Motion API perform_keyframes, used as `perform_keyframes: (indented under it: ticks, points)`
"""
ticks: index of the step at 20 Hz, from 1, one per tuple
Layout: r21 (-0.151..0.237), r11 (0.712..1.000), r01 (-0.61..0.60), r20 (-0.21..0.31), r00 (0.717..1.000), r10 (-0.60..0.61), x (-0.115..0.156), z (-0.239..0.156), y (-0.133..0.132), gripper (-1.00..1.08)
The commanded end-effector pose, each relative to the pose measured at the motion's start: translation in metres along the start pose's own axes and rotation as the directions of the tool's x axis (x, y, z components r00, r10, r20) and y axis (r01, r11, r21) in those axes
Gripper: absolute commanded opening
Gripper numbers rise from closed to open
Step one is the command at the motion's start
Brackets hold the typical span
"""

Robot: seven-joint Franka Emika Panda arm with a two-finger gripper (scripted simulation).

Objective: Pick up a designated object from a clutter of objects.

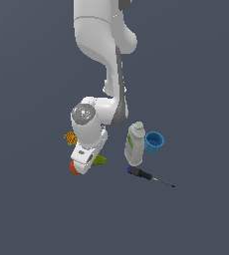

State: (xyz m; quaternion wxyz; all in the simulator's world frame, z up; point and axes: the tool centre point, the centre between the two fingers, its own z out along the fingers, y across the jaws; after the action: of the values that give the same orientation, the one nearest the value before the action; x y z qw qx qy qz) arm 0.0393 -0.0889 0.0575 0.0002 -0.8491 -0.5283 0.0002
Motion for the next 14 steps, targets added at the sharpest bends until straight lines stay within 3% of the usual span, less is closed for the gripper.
perform_keyframes:
  ticks: [1, 6, 7, 14]
  points:
    - [0.000, 1.000, 0.001, 0.000, 1.000, -0.001, -0.0001, 0.0101, 0.0000, 1.00]
    - [0.000, 1.000, 0.001, 0.000, 1.000, -0.001, 0.0002, 0.0167, 0.0010, 1.00]
    - [0.000, 1.000, 0.001, 0.000, 1.000, -0.001, 0.0002, 0.0167, 0.0010, -1.00]
    - [0.000, 1.000, 0.001, 0.000, 1.000, -0.001, 0.0002, 0.0167, 0.0010, -1.00]
